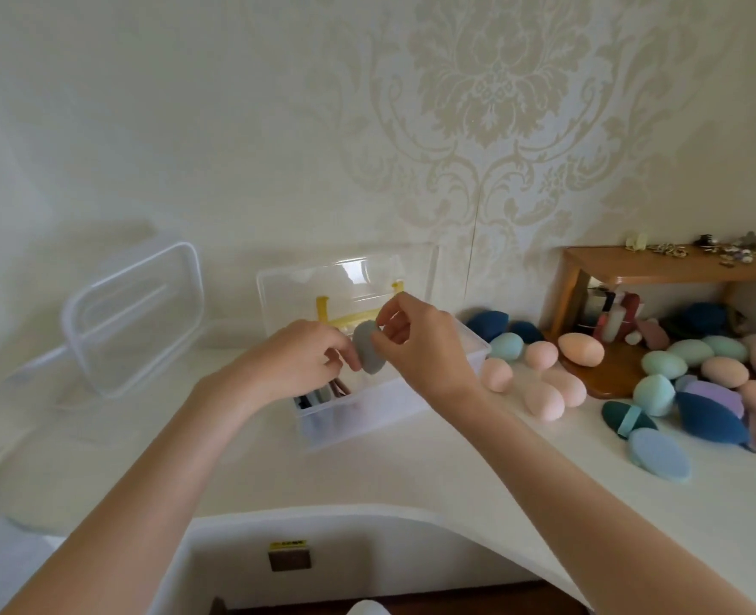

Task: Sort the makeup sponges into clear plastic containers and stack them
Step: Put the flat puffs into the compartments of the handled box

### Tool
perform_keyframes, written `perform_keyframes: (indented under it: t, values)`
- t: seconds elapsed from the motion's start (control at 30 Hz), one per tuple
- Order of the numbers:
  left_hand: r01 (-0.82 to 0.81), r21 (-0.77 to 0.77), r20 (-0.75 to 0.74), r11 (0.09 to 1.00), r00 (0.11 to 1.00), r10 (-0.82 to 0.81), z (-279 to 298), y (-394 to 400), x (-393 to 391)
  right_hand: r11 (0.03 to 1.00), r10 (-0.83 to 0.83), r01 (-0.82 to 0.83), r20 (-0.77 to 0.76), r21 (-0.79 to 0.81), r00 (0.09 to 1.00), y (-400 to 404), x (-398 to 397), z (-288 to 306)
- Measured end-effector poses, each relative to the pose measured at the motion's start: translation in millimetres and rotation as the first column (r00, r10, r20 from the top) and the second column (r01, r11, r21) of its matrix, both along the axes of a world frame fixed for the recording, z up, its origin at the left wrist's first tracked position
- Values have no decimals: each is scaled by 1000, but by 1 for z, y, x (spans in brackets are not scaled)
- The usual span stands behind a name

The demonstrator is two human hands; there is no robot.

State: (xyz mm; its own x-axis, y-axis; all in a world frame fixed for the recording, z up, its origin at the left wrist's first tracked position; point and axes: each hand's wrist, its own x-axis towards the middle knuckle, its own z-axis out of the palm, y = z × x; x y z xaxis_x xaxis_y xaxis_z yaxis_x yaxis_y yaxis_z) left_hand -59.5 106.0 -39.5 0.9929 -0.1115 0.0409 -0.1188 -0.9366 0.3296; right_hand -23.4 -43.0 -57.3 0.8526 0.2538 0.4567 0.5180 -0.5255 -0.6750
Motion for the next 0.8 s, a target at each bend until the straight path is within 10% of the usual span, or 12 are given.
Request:
perform_keyframes:
  t: [0.27,0.8]
  values:
    - [48,5,-104,999,994,-47,-10,7,0,998,39,-26,228,-56,973,24,-9,0]
    - [-9,18,19,1000,1000,9,-14,9,1,877,72,-74,-22,-475,997,32,-4,-23]
